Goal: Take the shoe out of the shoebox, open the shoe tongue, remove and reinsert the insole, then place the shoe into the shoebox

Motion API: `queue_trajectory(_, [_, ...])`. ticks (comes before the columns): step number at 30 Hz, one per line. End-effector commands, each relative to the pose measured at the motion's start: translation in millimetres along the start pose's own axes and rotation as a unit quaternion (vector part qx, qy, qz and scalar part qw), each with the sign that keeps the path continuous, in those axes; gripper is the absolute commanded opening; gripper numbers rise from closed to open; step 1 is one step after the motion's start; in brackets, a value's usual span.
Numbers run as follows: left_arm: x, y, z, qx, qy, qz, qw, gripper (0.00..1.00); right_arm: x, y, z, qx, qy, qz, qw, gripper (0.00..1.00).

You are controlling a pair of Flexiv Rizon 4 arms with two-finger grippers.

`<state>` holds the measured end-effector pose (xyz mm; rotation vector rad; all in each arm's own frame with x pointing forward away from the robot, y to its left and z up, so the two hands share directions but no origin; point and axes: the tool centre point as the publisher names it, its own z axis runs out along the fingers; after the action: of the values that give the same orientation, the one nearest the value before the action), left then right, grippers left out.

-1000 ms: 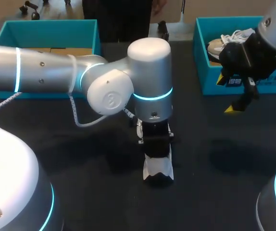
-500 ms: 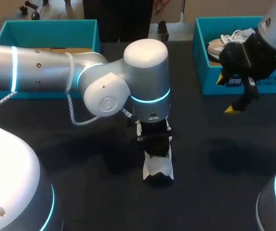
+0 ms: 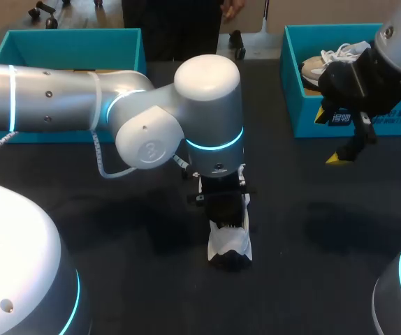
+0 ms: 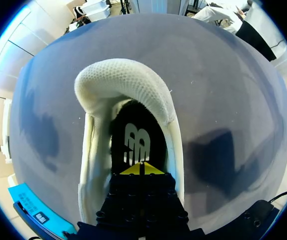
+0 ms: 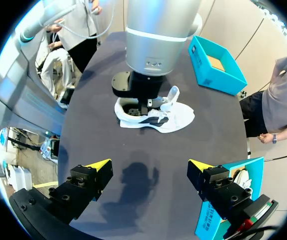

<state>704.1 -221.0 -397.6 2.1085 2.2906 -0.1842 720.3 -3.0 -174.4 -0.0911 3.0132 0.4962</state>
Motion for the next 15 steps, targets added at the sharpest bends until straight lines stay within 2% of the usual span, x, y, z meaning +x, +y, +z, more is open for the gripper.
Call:
queue_trajectory(1, [-3.8, -1.5, 8.0, -0.006, 0.006, 0.008, 1.000, 0.00, -1.4, 1.0, 1.7, 0.001, 0.001, 0.000, 1.000, 1.00])
queue_trajectory(15, [-6.7, 11.2, -33.9, -0.088, -0.009, 0.051, 0.995, 0.00, -1.4, 1.0, 1.7, 0.001, 0.001, 0.000, 1.000, 1.00])
